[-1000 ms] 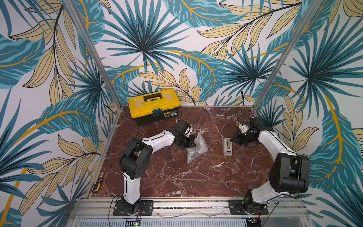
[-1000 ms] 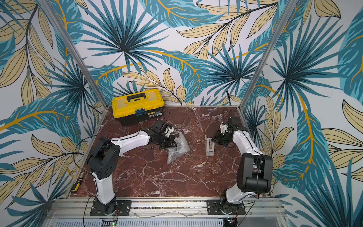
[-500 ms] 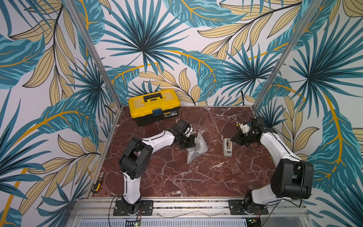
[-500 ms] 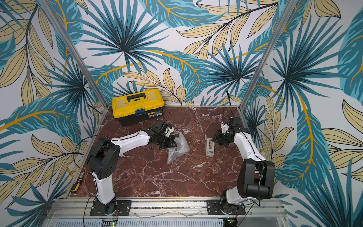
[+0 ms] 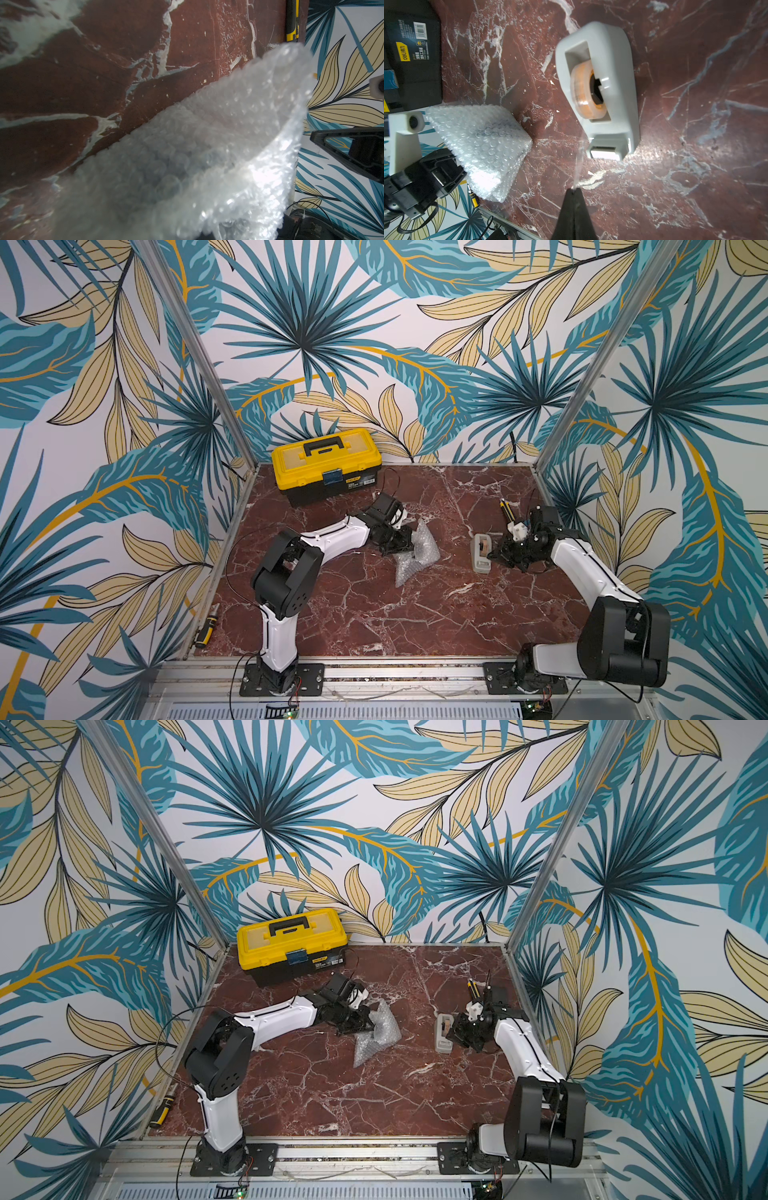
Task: Wrap mugs in bubble wrap
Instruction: Tear off the tape using the Tape Cutter.
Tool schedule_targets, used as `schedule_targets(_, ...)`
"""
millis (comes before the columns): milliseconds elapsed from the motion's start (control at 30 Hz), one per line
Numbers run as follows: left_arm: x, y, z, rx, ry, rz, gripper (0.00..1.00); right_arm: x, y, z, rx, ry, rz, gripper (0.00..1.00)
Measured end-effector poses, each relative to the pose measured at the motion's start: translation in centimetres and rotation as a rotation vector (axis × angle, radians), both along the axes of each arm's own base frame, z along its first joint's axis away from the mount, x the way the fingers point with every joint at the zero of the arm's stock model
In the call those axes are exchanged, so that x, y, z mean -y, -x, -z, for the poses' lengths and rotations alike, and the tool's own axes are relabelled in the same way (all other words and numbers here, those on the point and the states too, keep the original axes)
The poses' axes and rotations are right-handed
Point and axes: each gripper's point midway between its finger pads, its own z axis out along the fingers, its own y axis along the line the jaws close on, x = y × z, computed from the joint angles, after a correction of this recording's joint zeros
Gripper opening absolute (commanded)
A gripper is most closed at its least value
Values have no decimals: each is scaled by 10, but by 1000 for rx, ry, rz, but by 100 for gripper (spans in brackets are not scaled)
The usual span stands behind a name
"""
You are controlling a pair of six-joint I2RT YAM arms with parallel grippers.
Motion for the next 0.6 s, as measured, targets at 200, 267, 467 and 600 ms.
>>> schedule_targets(200,0,0,0,0,0,0,2,-2,15,13,-49,-14,21,0)
schedule_targets(267,0,0,0,0,0,0,2,-3,19,18,-64,-18,27,0)
schedule_targets(467,0,0,0,0,0,0,2,-4,28,32,-107,-30,44,0)
schedule_targets(600,0,0,0,0,0,0,2,-5,30,39,-121,-31,44,0)
